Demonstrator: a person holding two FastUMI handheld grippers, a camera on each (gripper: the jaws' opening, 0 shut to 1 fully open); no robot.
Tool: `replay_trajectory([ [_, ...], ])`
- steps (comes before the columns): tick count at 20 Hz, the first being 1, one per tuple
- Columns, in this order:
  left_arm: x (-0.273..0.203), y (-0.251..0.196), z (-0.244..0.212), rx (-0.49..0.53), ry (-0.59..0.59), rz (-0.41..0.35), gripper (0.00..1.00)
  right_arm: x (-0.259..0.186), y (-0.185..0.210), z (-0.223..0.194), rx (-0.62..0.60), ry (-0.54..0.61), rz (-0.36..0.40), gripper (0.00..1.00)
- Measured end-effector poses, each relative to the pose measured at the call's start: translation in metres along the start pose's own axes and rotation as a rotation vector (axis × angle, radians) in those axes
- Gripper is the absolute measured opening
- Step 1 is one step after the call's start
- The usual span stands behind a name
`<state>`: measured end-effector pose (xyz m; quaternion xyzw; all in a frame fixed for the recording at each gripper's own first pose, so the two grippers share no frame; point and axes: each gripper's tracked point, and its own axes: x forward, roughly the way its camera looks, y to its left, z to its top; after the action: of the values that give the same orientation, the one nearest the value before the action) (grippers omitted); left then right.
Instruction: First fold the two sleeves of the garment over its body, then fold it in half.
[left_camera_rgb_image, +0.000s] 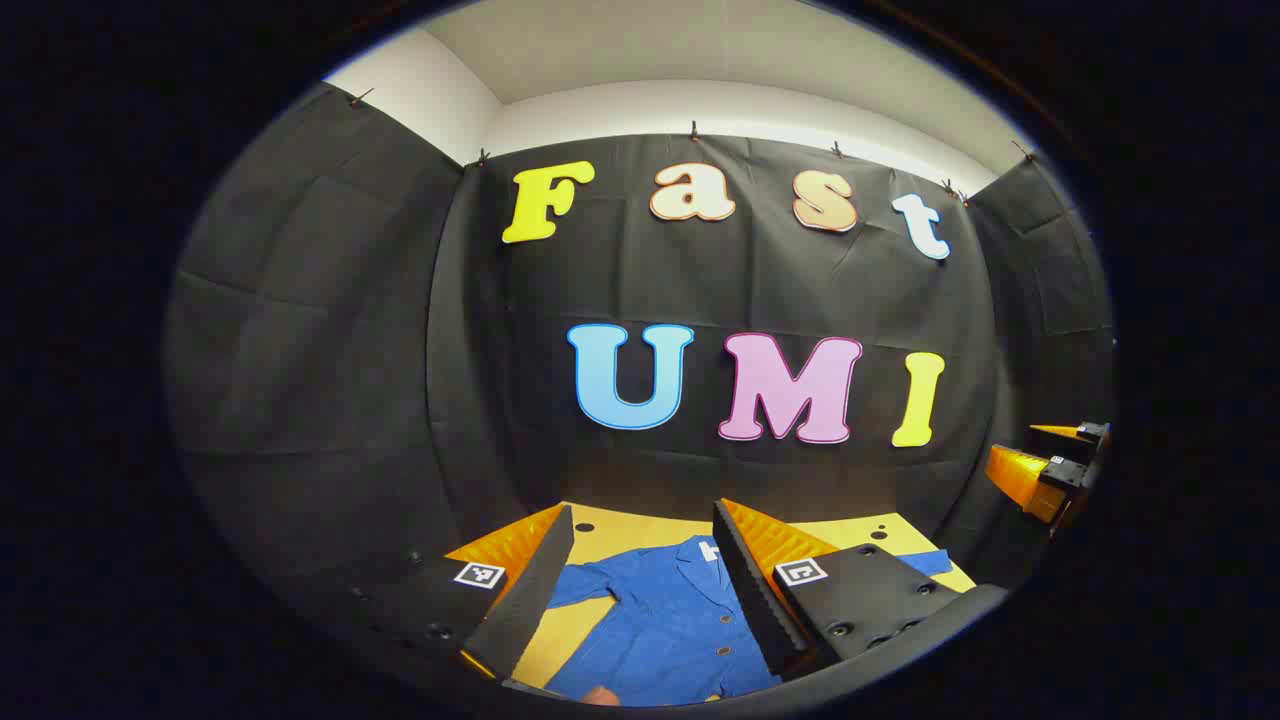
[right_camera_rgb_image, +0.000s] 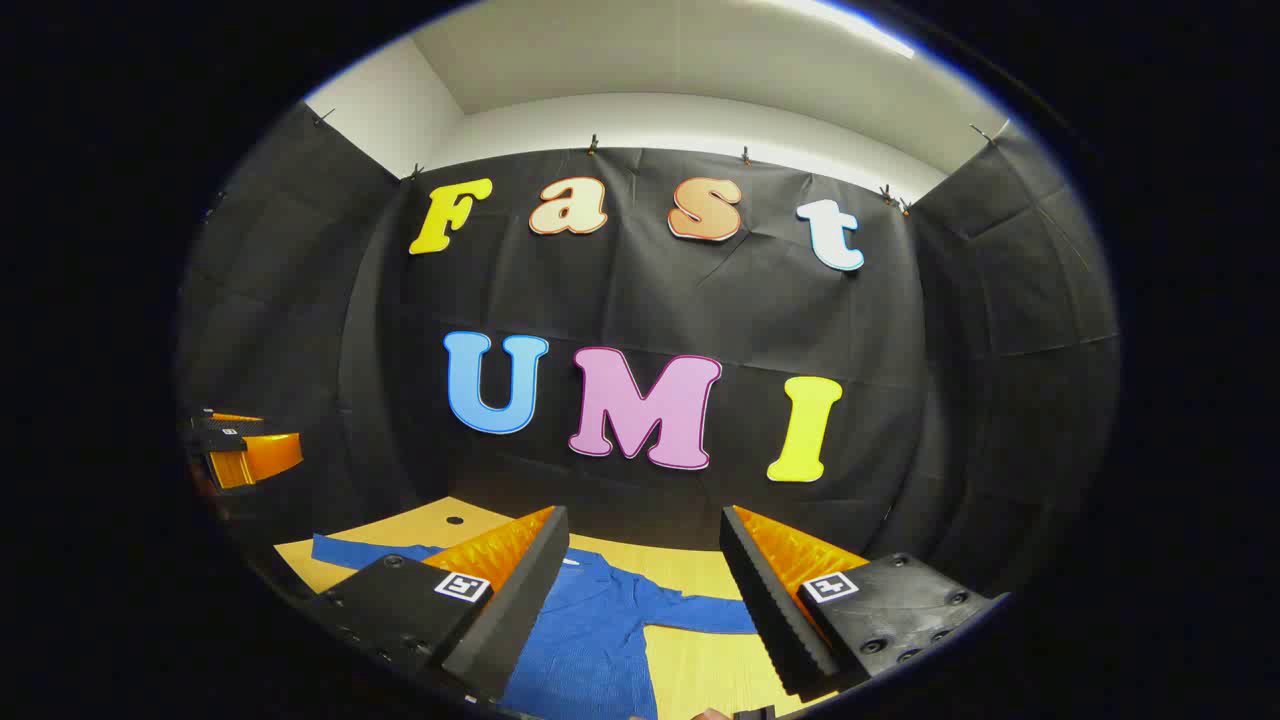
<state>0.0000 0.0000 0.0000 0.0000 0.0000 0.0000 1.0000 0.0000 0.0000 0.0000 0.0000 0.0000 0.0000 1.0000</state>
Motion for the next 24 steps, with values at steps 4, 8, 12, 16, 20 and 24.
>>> replay_trajectory([
  [4, -0.001, 0.006, 0.004, 0.009, -0.013, 0.011, 0.80, 0.001, 0.002, -0.004, -0.001, 0.008, 0.001, 0.96],
  [8, 0.001, 0.005, 0.001, 0.003, -0.006, 0.005, 0.80, 0.005, 0.002, -0.002, -0.005, 0.009, -0.003, 0.96],
  [12, 0.006, 0.004, 0.000, -0.001, -0.004, -0.003, 0.81, 0.006, 0.000, -0.004, -0.004, 0.012, -0.013, 0.96],
  [16, 0.009, 0.002, -0.001, -0.002, 0.000, -0.016, 0.81, 0.008, -0.003, -0.009, -0.008, 0.025, -0.027, 0.96],
  [20, 0.013, 0.001, 0.003, 0.003, -0.010, -0.027, 0.80, 0.009, -0.008, -0.011, -0.007, 0.033, -0.043, 0.96],
  [24, 0.014, 0.000, 0.006, 0.008, -0.022, -0.035, 0.80, 0.015, -0.018, -0.010, -0.009, 0.030, -0.066, 0.97],
])
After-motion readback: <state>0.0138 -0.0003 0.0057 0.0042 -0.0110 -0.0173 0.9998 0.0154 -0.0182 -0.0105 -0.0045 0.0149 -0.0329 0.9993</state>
